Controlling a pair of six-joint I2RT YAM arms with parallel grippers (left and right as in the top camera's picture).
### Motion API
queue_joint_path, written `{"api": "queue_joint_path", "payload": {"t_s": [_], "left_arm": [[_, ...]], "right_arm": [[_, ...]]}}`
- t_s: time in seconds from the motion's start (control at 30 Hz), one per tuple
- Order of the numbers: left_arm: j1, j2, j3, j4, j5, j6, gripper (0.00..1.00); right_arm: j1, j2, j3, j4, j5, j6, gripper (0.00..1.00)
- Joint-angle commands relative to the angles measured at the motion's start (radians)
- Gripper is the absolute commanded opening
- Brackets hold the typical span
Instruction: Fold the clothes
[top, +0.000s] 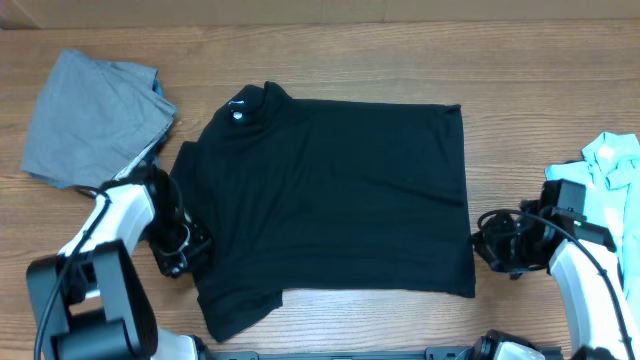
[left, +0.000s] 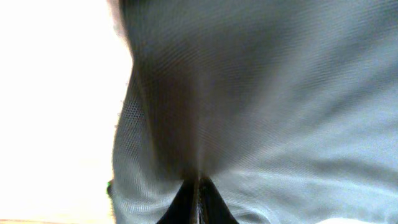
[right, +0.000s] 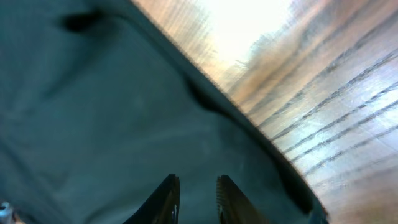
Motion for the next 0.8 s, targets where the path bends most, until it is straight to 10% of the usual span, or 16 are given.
{"api": "queue_joint_path", "payload": {"t_s": [0.0,0.27,0.77], "left_arm": [[0.005,-0.087,0.106,-0.022,-0.022,0.086,0.12],[-0.036,-0.103,0.142,0.1,-0.004,0.158,0.23],[-0.224,-0.035,0.142,0.331,-0.046,0.249,0.42]], "right_arm": [[0.005,0.044,-0.084,0.103,-0.012,0.027,0.22],[-0.014,0.105,-0.151,0.213,0.176,0.148,0.04],[-0.06,0.1,0.064,-0.044,0.226,0.172,0.08]]}}
